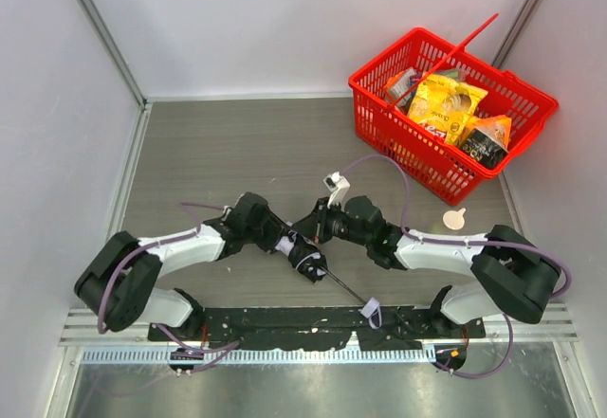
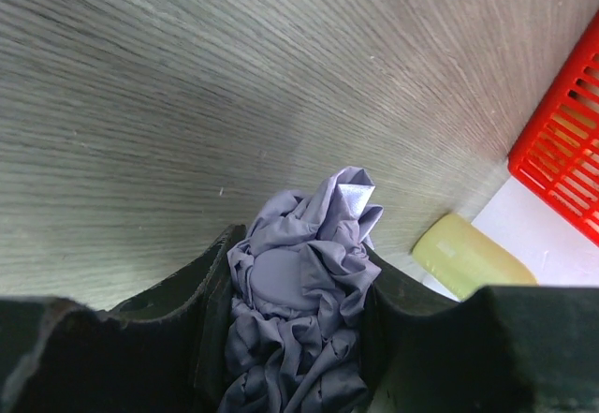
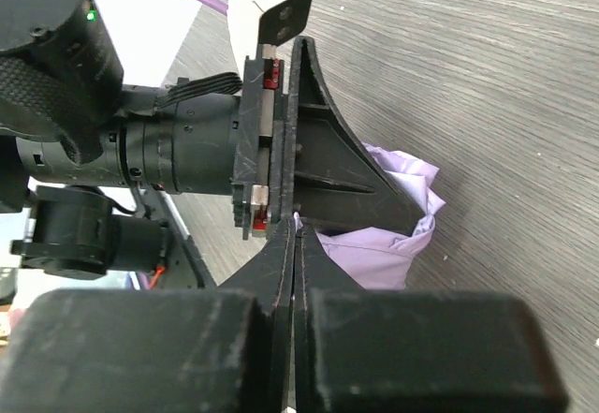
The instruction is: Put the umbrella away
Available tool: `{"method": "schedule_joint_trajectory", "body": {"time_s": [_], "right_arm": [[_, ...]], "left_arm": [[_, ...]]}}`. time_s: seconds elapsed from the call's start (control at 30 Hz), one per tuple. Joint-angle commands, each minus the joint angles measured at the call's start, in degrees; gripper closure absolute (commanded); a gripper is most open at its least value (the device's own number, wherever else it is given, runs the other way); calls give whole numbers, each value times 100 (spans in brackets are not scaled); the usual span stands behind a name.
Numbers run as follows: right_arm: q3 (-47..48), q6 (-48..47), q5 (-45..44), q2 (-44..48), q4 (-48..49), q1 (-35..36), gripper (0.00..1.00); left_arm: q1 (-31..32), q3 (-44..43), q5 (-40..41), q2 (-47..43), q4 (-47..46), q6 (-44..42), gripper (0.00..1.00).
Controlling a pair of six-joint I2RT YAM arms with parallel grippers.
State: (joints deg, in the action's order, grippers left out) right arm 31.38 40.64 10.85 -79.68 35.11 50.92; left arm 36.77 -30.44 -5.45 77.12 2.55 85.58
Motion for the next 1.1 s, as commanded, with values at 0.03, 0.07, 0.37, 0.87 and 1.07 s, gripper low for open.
{"method": "schedule_joint_trajectory", "body": {"time_s": [0.03,0.07,0.37,0.87,1.07], "right_arm": [[677,-13,-478,831,1911,393,99],[599,170,-548,779,2181,393,99],[273,146,-225,366,2369,876,99],[378,-1691,-338,-328,548,1483,99],[-306,-2156,-890,-891,1041,1667,99]], "left_arm": [[198,161,1028,856,256,116,100],[259,152,1133,953,246,143,100],[304,-6,1205,1428,44,293,100],[313,-296,1064,1815,71,248,100],[295,-218,906,1798,45,205,100]]}}
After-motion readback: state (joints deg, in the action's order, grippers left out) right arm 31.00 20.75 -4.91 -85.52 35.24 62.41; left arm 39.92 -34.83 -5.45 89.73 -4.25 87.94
